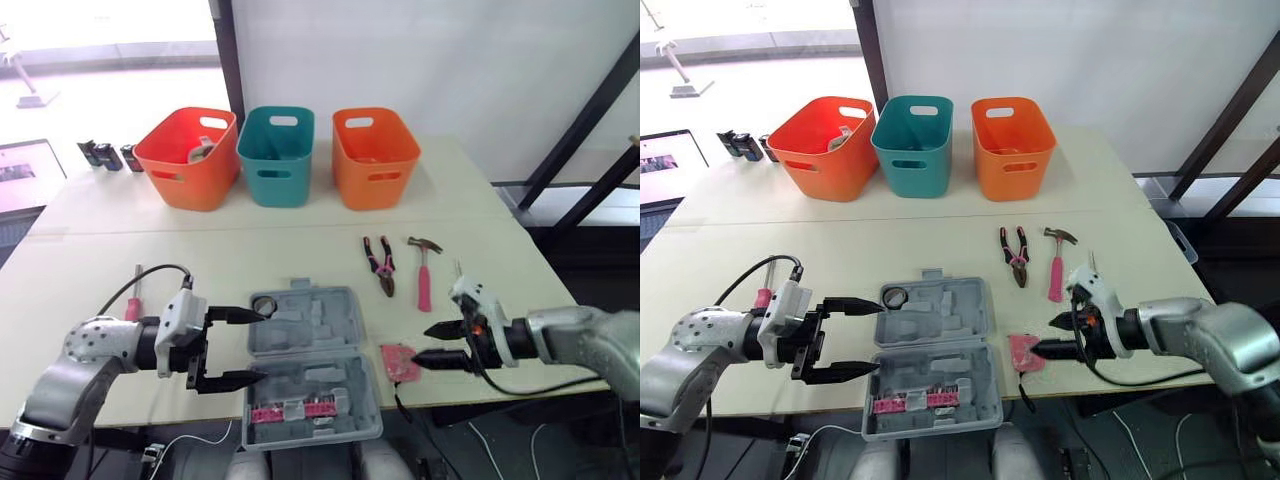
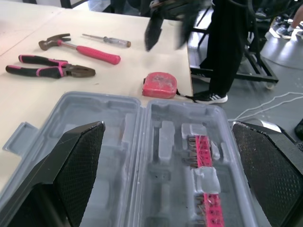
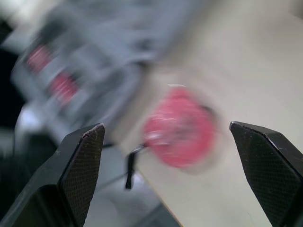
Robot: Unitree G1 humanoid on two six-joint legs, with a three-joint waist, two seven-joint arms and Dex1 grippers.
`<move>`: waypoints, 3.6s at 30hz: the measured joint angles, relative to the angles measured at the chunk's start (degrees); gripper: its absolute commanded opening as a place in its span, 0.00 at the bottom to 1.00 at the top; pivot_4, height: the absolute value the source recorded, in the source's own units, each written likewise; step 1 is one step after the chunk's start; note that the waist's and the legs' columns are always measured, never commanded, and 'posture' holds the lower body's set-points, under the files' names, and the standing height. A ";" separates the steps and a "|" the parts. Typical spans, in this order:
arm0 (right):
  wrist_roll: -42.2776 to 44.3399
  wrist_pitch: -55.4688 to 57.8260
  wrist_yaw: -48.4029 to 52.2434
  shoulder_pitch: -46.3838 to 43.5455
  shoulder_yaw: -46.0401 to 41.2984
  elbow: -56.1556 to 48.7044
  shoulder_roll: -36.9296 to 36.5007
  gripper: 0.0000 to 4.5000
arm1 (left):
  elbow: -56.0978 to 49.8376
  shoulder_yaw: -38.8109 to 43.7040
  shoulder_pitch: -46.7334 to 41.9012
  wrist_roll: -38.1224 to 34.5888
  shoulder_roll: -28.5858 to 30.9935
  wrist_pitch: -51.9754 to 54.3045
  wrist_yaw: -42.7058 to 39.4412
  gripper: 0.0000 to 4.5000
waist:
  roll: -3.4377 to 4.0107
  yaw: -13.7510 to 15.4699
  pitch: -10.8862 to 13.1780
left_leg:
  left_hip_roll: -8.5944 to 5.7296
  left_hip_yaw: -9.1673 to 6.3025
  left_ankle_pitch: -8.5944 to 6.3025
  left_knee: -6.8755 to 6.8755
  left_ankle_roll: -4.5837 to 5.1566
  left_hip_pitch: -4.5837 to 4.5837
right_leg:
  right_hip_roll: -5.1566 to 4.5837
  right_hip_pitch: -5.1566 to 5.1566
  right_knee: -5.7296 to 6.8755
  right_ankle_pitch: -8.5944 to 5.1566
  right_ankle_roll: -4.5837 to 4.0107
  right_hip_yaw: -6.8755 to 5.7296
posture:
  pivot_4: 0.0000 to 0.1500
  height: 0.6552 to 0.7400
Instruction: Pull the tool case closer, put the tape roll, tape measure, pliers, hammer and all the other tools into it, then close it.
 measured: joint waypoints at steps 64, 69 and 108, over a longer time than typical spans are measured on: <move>-44.18 -12.62 18.42 -34.85 16.04 7.49 21.27 0.62 | 8.66 3.85 -0.73 5.24 1.24 -5.82 4.49 1.00 | 0.13 0.06 0.07 | 0.00 0.01 0.03 -0.03 -0.06 0.93 | 0.02 0.76 0.14 0.12 -0.22 0.01 | 1.00 1.00; -51.55 -5.77 15.59 -43.14 26.29 13.87 29.66 0.62 | 13.27 3.80 -2.88 6.66 1.21 -8.79 3.44 1.00 | 0.13 0.32 0.08 | 0.00 0.03 0.02 -0.06 -0.07 0.78 | -0.01 0.71 0.09 0.08 -0.16 0.01 | 1.00 1.00; -63.71 -13.21 11.22 -46.26 33.16 35.40 42.22 0.98 | 11.00 3.59 -2.51 7.67 0.66 -6.59 4.56 1.00 | 0.15 0.08 0.09 | 0.00 0.02 0.03 -0.11 -0.07 0.54 | 0.03 0.41 0.23 0.10 -0.08 0.00 | 1.00 1.00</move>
